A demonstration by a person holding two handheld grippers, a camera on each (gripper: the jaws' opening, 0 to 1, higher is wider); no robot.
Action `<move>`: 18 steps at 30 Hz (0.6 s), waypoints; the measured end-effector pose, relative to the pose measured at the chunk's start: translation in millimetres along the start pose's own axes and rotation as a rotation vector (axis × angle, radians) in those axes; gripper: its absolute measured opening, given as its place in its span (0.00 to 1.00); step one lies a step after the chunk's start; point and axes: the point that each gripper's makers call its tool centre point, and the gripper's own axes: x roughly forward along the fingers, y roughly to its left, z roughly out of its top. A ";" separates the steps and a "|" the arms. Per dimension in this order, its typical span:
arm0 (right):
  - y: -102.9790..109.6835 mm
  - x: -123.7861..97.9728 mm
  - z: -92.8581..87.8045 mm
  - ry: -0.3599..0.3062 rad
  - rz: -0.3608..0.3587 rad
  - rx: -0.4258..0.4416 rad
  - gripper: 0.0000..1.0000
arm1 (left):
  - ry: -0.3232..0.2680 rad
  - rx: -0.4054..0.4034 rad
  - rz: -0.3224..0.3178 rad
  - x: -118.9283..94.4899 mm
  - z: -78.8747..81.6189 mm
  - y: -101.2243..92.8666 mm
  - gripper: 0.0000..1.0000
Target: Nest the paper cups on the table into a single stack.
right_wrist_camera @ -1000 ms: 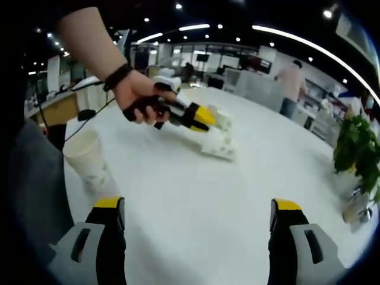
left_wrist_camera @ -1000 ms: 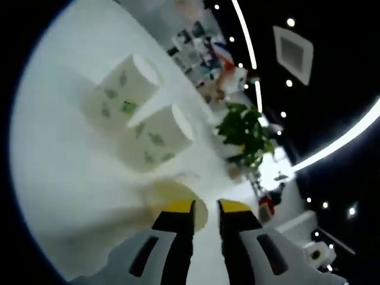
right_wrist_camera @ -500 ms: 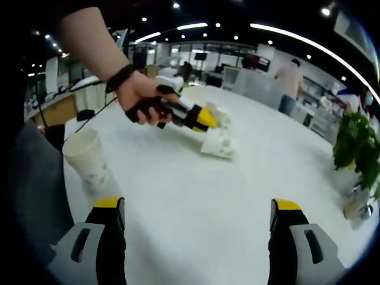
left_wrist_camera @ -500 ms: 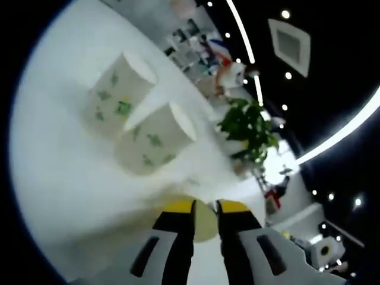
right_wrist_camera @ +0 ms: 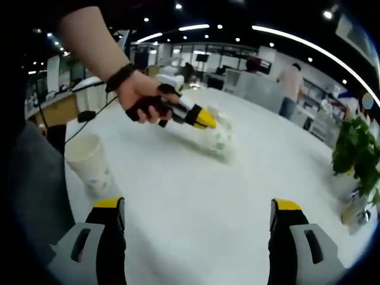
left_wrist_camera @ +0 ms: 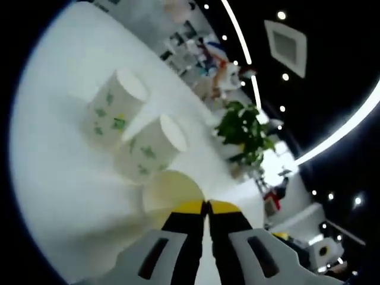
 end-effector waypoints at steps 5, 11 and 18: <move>3.9 -4.7 9.2 -0.007 -0.005 -0.018 1.00 | 0.018 0.066 -0.014 -16.8 7.5 -23.0 0.00; 7.6 -11.9 18.1 -0.019 -0.010 -0.046 1.00 | 0.040 0.142 -0.068 -44.5 16.1 -62.0 0.00; 12.3 -20.1 25.6 -0.043 -0.014 -0.044 1.00 | 0.024 0.242 -0.089 -87.6 33.1 -100.8 0.00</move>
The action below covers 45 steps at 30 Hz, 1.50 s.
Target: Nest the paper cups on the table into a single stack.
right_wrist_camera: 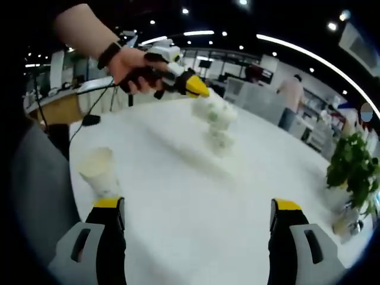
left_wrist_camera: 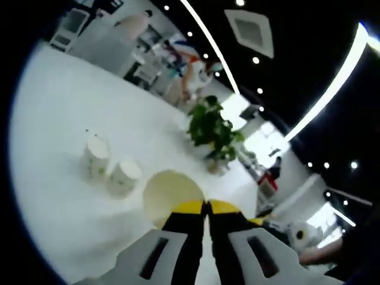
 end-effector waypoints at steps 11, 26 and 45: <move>-5.0 -12.6 15.7 -0.056 -0.023 0.016 1.00 | 0.050 0.222 0.001 -45.1 14.2 -52.1 0.00; 5.9 -21.2 22.8 -0.105 -0.020 0.027 1.00 | 0.253 0.447 0.038 -85.0 4.8 -99.2 0.00; 5.5 -20.3 16.4 -0.113 -0.045 0.089 1.00 | 0.611 0.761 0.056 -108.8 -69.3 -117.7 0.00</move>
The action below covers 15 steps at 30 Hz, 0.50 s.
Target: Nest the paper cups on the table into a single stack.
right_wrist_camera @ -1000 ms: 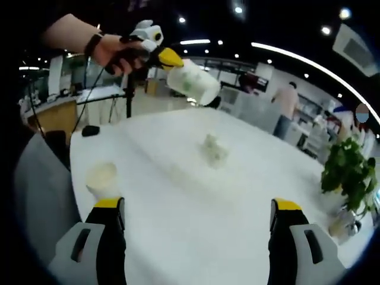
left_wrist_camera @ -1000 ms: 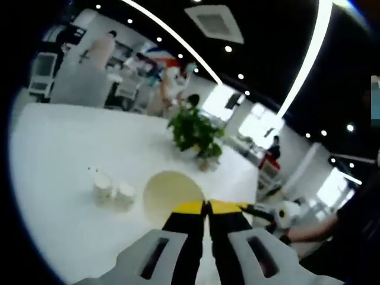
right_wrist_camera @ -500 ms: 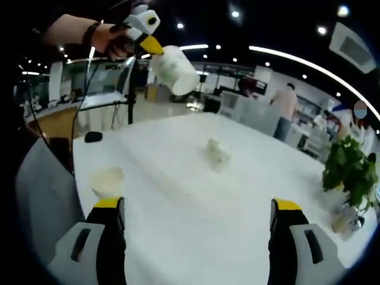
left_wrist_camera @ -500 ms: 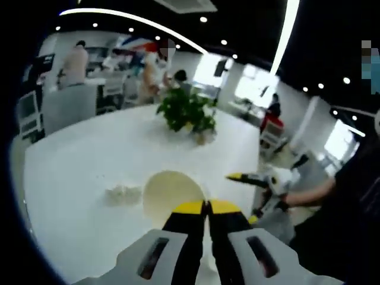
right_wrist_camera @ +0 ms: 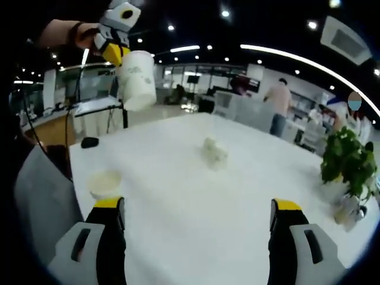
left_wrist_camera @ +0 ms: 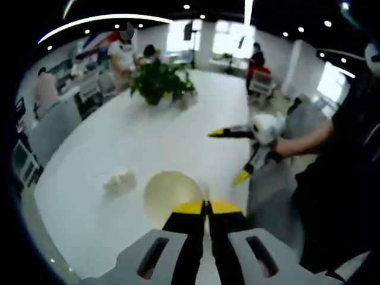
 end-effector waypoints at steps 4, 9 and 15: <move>0.8 -1.0 1.6 -0.006 -0.004 0.002 1.00 | 0.067 0.110 -0.019 9.3 -15.8 -12.2 0.00; 0.7 -1.0 -1.5 0.000 -0.010 0.023 1.00 | 0.113 0.176 -0.062 18.9 -29.9 -22.7 0.00; 1.9 -1.4 -1.9 0.002 -0.013 0.021 1.00 | 0.151 0.243 -0.085 24.3 -37.9 -28.9 0.00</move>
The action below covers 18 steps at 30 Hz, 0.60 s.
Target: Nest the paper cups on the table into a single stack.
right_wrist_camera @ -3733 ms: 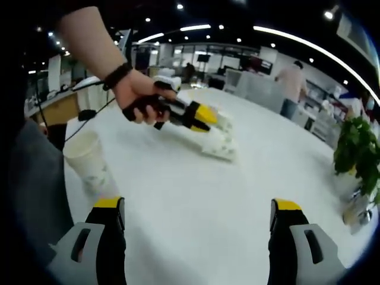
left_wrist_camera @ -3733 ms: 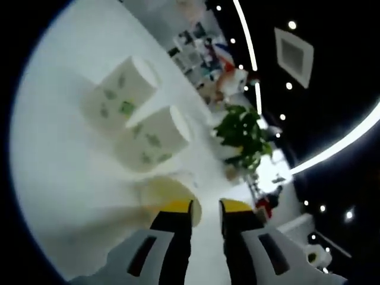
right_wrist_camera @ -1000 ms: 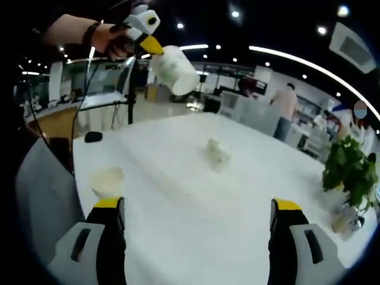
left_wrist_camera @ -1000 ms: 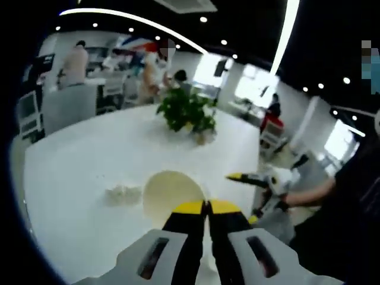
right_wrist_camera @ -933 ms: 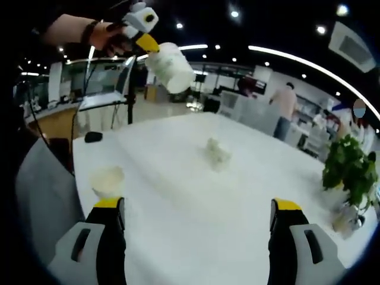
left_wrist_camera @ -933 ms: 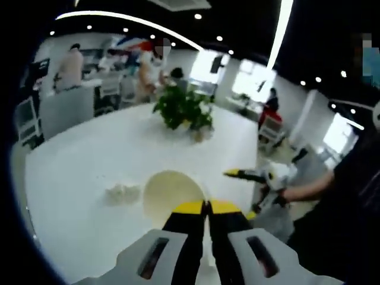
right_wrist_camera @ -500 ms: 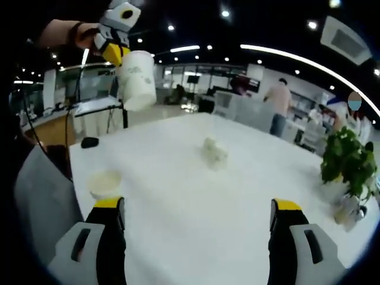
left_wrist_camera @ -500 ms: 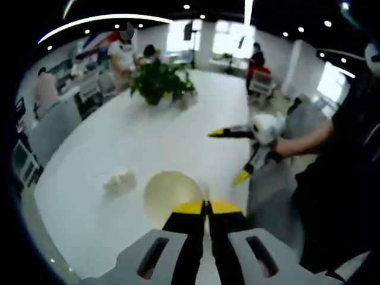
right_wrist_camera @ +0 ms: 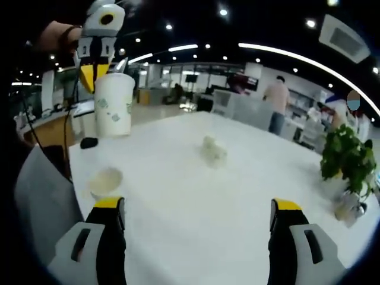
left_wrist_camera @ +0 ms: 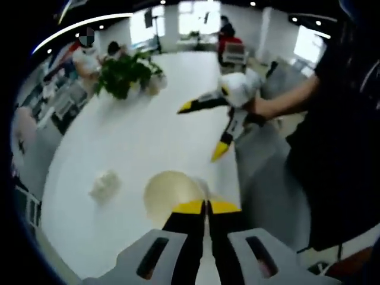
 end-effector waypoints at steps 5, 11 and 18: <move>-0.2 1.4 0.1 0.000 0.000 0.003 1.00 | 0.032 0.065 -0.021 10.0 -8.8 -5.1 0.00; 1.5 0.8 -2.7 0.007 0.011 0.000 1.00 | 0.100 0.181 -0.053 21.9 -20.9 -12.9 0.00; 0.6 -1.0 -8.2 0.007 0.007 0.028 1.00 | 0.155 0.302 -0.078 34.2 -35.0 -21.3 0.00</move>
